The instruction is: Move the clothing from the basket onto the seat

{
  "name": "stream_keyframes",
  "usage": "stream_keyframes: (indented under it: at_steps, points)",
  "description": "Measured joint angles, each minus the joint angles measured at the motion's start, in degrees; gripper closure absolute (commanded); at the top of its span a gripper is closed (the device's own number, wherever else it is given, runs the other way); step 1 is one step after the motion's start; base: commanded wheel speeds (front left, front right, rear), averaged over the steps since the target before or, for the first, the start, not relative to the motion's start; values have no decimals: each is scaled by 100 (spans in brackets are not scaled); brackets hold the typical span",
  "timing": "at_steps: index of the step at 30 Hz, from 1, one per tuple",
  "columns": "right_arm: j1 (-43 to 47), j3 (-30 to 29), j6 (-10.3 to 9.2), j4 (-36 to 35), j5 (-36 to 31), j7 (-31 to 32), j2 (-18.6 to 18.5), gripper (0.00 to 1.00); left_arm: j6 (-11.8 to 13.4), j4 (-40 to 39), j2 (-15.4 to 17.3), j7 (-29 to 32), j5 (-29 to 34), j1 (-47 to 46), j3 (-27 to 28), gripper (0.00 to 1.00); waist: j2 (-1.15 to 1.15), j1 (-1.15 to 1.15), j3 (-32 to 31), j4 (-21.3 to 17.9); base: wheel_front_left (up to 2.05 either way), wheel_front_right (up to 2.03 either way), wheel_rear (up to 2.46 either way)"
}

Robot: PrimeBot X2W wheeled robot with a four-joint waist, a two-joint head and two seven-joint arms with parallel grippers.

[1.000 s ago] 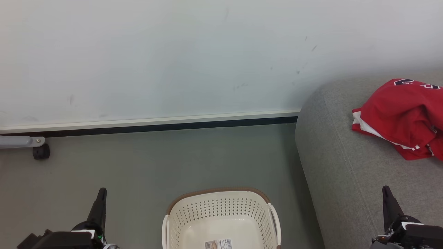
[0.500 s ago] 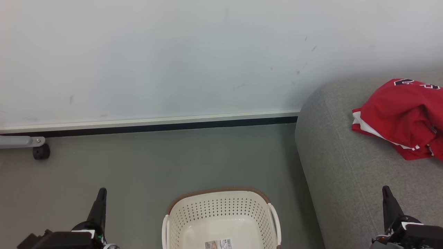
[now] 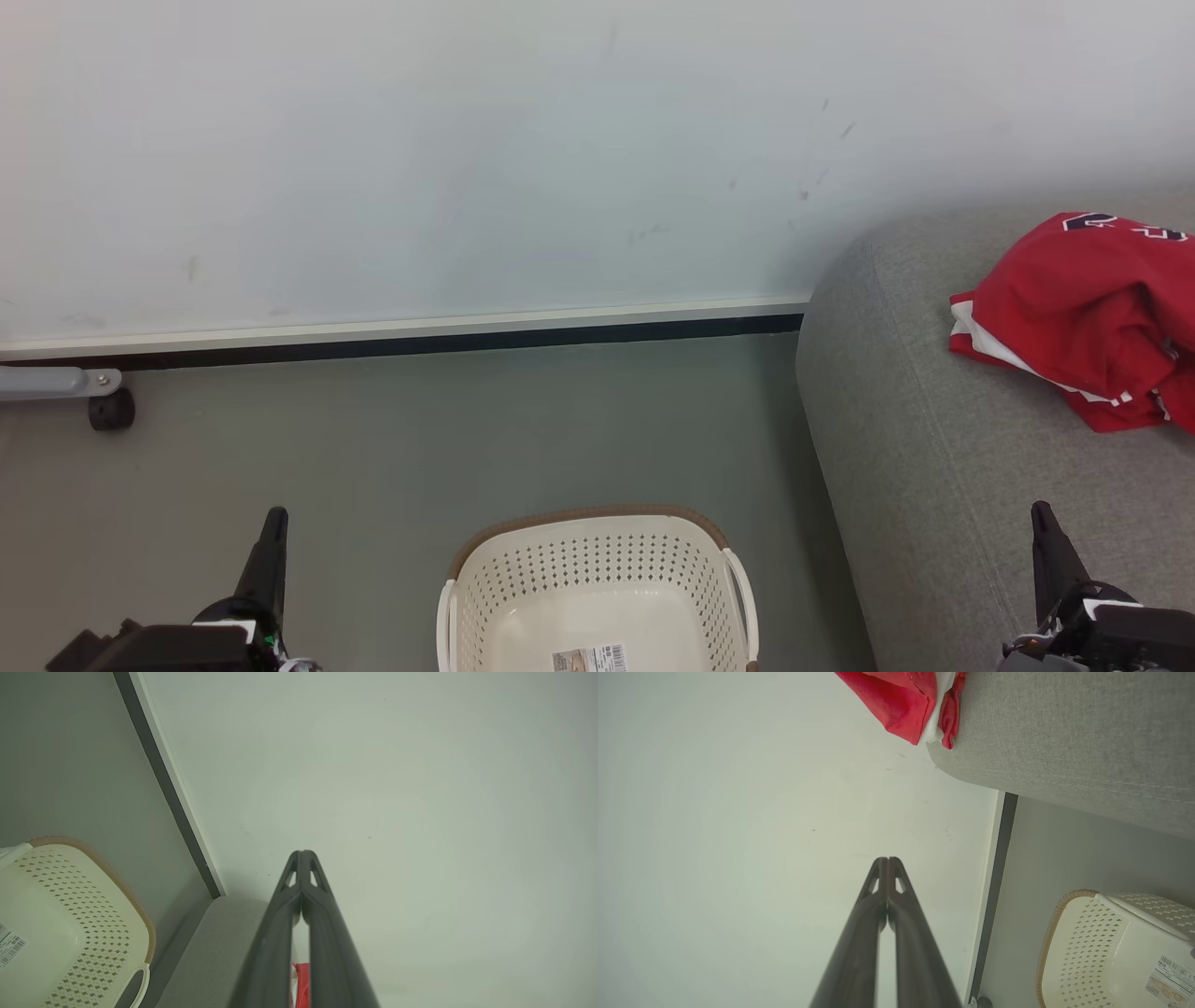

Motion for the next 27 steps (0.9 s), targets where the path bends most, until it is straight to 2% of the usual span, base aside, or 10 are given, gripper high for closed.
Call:
stream_keyframes:
  at_steps: [27]
  points:
    - [0, 0, 0, -1, 0, 1, 0, 100, 0, -1, -1, 0, 0, 0, 0, 100, 0, 0, 0, 0, 0, 0, 0]
